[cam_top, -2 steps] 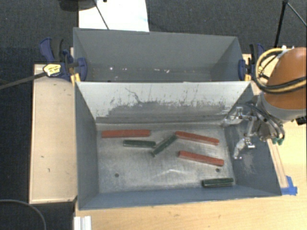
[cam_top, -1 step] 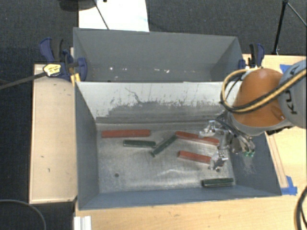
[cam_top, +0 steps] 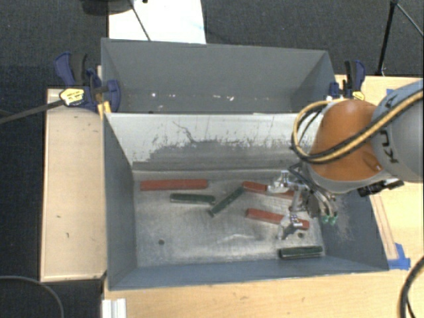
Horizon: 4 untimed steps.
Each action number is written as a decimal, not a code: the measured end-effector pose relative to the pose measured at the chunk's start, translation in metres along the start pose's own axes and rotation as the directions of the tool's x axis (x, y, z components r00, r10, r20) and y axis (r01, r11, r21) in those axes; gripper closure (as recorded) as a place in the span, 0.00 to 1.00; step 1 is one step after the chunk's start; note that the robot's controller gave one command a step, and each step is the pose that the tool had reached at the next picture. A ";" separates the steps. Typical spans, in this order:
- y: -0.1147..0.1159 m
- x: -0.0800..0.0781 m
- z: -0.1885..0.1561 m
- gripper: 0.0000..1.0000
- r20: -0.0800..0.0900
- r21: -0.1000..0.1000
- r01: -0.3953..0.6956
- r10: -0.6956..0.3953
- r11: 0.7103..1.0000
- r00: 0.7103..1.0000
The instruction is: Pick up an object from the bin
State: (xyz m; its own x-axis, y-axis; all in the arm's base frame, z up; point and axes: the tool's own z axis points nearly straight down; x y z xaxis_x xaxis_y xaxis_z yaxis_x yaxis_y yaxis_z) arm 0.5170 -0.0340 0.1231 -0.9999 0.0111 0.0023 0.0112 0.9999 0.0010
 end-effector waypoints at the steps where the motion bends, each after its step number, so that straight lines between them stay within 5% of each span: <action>1: 0.009 -0.007 -0.008 0.00 0.007 0.000 -0.095 0.095 0.995 0.995; 2: 0.003 0.005 0.053 0.00 0.010 -0.001 -0.190 0.190 0.982 0.982; 3: 0.020 -0.009 0.047 1.00 0.019 -0.003 -0.256 0.256 0.967 0.966; 4: 0.020 -0.009 0.047 1.00 0.019 -0.003 -0.256 0.256 0.967 0.967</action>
Offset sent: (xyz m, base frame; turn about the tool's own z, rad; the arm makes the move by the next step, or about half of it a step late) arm -0.0067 0.0033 -0.0531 0.1897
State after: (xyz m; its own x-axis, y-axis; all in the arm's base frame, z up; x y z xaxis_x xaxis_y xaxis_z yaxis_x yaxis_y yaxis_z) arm 0.5262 -0.0143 0.0758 -0.9638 0.2663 -0.0162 0.2663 0.9639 0.0030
